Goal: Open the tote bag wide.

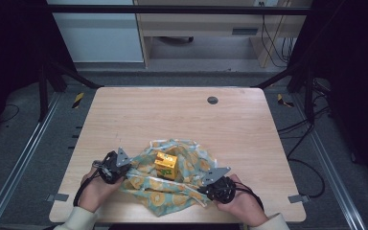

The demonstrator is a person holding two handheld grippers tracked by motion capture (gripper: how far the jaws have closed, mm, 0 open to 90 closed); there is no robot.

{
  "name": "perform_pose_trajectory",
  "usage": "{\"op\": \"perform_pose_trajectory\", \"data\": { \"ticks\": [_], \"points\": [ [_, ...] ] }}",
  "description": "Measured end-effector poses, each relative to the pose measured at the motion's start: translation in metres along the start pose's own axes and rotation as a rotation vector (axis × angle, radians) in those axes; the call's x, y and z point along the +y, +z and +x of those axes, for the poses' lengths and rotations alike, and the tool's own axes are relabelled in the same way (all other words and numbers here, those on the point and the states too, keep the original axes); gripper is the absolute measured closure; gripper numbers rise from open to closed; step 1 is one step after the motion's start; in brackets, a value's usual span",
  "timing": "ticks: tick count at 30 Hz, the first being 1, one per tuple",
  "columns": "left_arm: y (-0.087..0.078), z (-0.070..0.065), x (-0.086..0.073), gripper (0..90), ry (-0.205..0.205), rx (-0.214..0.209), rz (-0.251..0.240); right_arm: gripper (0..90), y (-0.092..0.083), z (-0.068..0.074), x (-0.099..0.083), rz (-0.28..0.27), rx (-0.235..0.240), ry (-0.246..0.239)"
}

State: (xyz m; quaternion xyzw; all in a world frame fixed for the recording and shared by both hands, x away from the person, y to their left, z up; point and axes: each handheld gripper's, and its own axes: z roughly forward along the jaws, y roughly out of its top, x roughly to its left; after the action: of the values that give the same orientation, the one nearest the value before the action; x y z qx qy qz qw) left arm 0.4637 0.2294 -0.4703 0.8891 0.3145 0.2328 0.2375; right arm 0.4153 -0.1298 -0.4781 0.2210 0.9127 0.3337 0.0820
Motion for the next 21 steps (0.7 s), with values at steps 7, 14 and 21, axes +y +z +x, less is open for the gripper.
{"op": "perform_pose_trajectory", "data": {
  "ticks": [7,14,21],
  "points": [
    [-0.006,0.003,-0.002,79.8,-0.044,0.002,-0.069,74.3,-0.004,-0.001,0.0,-0.045,-0.028,0.011],
    [-0.017,-0.002,0.004,51.8,-0.093,0.009,-0.185,41.0,-0.017,-0.002,0.003,-0.122,-0.114,0.018],
    [-0.027,-0.007,0.01,34.0,-0.126,0.006,-0.281,22.6,-0.025,-0.011,0.006,-0.183,-0.149,0.061]
  ]
}}
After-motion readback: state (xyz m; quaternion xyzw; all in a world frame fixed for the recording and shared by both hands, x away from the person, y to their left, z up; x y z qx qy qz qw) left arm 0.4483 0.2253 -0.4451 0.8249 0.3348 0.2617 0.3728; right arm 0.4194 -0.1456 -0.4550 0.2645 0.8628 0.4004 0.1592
